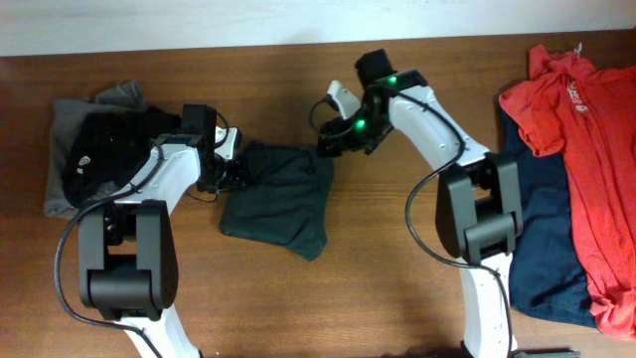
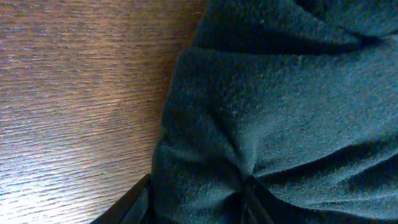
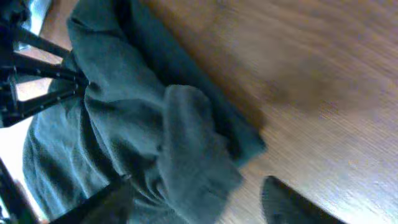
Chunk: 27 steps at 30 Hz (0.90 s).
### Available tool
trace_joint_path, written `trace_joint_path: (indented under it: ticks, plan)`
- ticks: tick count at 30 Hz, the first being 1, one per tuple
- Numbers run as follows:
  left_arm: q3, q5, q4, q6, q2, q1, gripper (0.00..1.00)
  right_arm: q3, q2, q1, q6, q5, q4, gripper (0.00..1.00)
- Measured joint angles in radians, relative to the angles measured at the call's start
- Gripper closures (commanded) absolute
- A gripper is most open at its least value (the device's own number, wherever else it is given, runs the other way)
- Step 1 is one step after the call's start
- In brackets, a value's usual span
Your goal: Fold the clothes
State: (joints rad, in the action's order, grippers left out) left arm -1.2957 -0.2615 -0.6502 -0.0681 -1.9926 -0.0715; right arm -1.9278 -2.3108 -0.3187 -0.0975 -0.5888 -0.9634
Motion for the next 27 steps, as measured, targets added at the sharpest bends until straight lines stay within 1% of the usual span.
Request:
trace_joint_path:
  ticks: [1,2,3,7,11,12,15,16,17,19,21,24,27]
  plan:
    - [0.000,0.000,0.000,0.000,0.000,0.000,0.57,0.000,-0.006,-0.014,-0.006,0.006,-0.001,0.76]
    - [0.000,0.000,0.000,0.000,0.000,0.000,0.57,0.000,-0.018,-0.034,-0.010,0.017,-0.002,0.91]
    - [0.000,0.000,0.000,0.000,0.000,0.000,0.56,0.000,-0.027,-0.045,-0.009,0.027,-0.006,0.96]
    - [0.000,0.000,0.000,0.000,0.000,0.000,0.56,0.000,-0.053,-0.074,0.014,0.097,-0.042,0.96]
    - [0.000,0.000,-0.001,0.000,0.000,0.000,0.56,0.000,-0.054,-0.024,0.050,0.160,-0.103,0.96]
    - [0.000,0.000,0.000,0.000,0.000,0.000,0.56,0.000,-0.054,-0.004,0.048,0.148,-0.116,0.96]
    - [0.000,-0.011,0.000,0.000,0.000,-0.003,0.56,0.000,-0.054,0.066,0.015,0.035,-0.157,0.94]
    - [0.000,-0.019,0.000,0.000,-0.001,-0.007,0.56,0.000,-0.054,0.092,-0.007,-0.012,-0.171,0.91]
    - [0.000,-0.027,0.000,0.000,-0.002,-0.014,0.56,0.000,-0.054,0.117,-0.030,-0.059,-0.185,0.84]
    - [0.000,-0.034,0.000,0.000,-0.005,-0.018,0.56,0.000,-0.054,0.134,-0.059,-0.091,-0.200,0.70]
    - [0.000,-0.034,0.000,0.000,-0.005,-0.016,0.56,0.000,-0.054,0.140,-0.085,-0.095,-0.204,0.60]
    - [0.000,-0.035,0.000,0.000,-0.005,-0.015,0.56,0.000,-0.054,0.146,-0.109,-0.100,-0.209,0.55]
    - [-0.002,-0.051,-0.009,0.000,-0.006,-0.011,0.56,0.000,-0.054,0.146,-0.116,-0.102,-0.233,0.54]
